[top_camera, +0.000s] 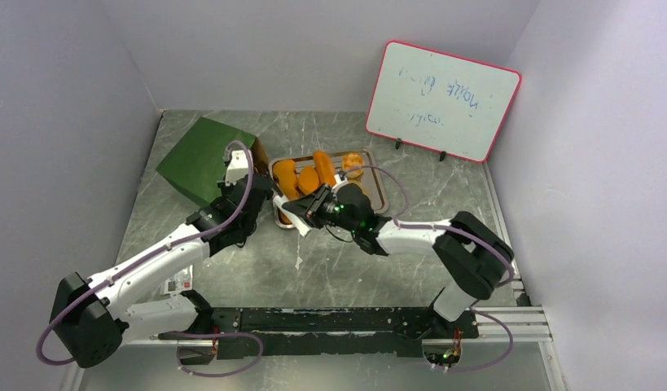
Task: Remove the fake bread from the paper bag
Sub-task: Take out the fake bread from the paper bag.
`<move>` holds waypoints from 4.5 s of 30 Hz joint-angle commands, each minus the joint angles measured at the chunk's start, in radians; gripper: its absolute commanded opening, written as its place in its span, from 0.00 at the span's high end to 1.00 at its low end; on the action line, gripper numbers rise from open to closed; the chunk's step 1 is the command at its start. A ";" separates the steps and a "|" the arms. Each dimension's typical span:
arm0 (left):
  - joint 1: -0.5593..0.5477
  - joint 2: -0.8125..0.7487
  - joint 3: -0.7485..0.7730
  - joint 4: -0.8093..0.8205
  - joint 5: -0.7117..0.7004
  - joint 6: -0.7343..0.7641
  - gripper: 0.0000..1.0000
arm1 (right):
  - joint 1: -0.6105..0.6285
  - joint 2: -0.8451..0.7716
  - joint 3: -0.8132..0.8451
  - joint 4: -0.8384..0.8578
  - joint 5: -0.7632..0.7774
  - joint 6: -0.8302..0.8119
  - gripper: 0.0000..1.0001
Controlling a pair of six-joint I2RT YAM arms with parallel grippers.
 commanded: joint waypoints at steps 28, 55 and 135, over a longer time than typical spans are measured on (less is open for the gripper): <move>-0.044 -0.062 0.102 -0.269 -0.186 -0.234 0.58 | -0.011 0.324 0.151 0.458 -0.112 0.152 1.00; -0.059 0.066 0.196 -0.699 -0.342 -0.653 0.03 | -0.017 -0.006 -0.081 0.344 -0.035 0.115 1.00; 0.270 -0.102 -0.059 0.083 0.148 0.106 0.93 | 0.078 0.135 0.160 -0.232 -0.046 -0.367 0.82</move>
